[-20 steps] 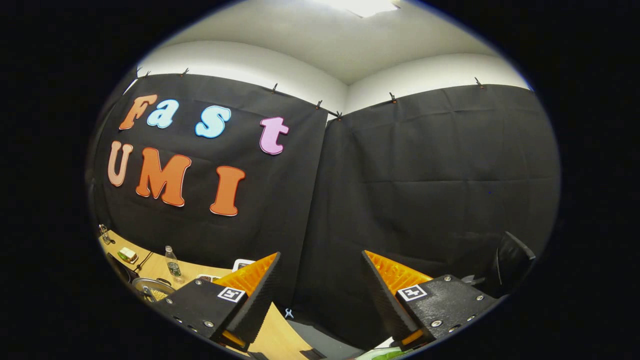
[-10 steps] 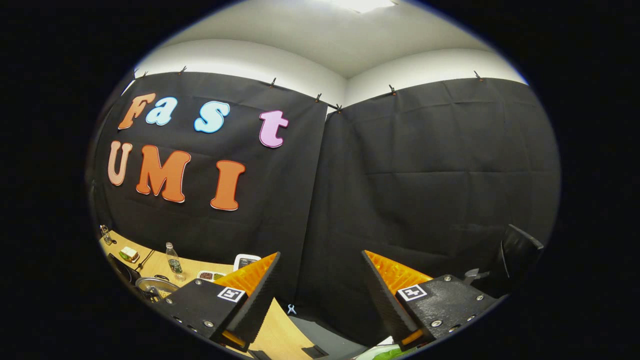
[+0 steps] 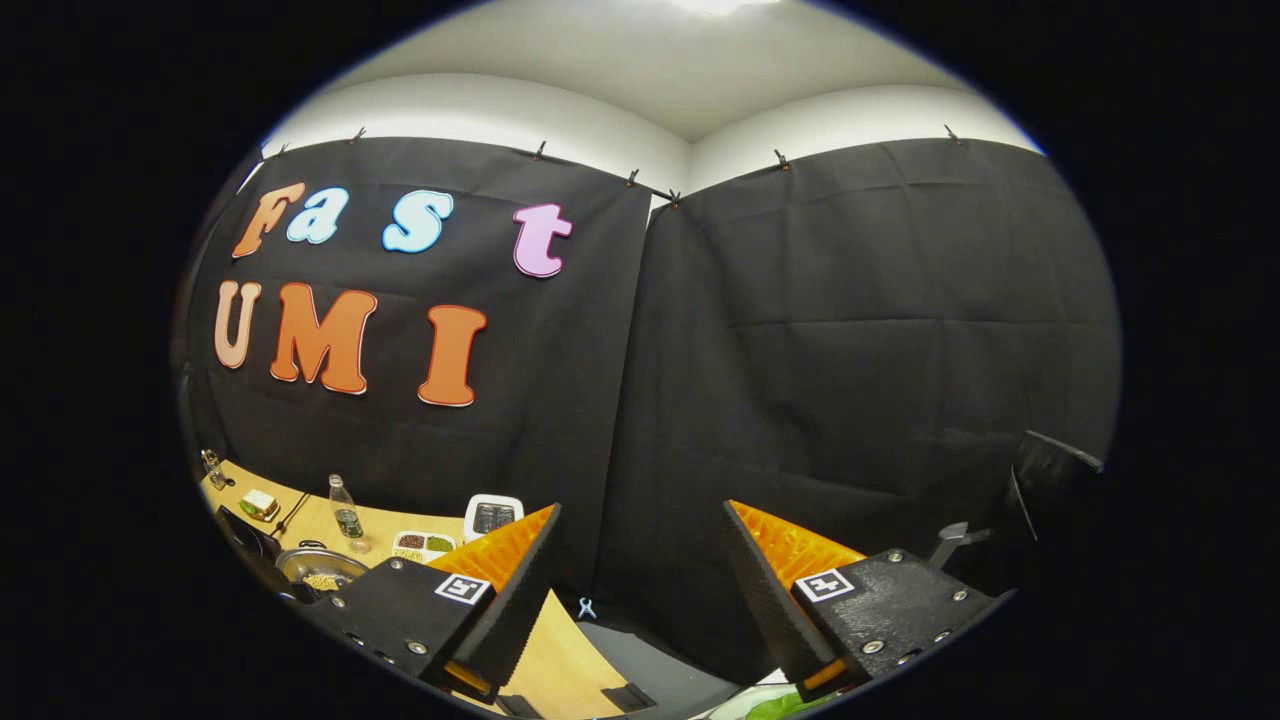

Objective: First push the handle of the pot to place it horizontally, then grasp the pot with both hands and set it on the induction cooktop.

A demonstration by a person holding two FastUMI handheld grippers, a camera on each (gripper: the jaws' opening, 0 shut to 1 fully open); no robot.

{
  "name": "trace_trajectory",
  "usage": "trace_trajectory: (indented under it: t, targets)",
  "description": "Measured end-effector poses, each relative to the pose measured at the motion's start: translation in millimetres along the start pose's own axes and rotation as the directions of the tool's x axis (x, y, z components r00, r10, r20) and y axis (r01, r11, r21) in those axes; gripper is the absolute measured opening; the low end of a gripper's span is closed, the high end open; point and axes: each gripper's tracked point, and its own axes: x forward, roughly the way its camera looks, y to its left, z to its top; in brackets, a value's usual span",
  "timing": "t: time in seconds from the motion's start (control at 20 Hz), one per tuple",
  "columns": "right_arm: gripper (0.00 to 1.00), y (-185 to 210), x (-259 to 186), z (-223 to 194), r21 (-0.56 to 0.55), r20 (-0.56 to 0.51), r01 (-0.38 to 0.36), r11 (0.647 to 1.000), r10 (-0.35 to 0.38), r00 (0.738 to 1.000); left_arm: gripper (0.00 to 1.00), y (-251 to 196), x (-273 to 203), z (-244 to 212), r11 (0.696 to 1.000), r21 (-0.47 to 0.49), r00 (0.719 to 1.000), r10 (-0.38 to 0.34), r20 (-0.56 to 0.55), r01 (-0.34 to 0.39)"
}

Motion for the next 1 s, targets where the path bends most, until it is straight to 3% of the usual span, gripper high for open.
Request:
trace_trajectory:
  t: [1.0]
  targets:
    - [0.95, -8, 36, -38, 0.026, -0.096, -0.076, 0.997, 0.078, 0.992, 0.07, -33, 17, 99, 0.981, -0.192, 0.998, 0.039, 0.045, -0.03]
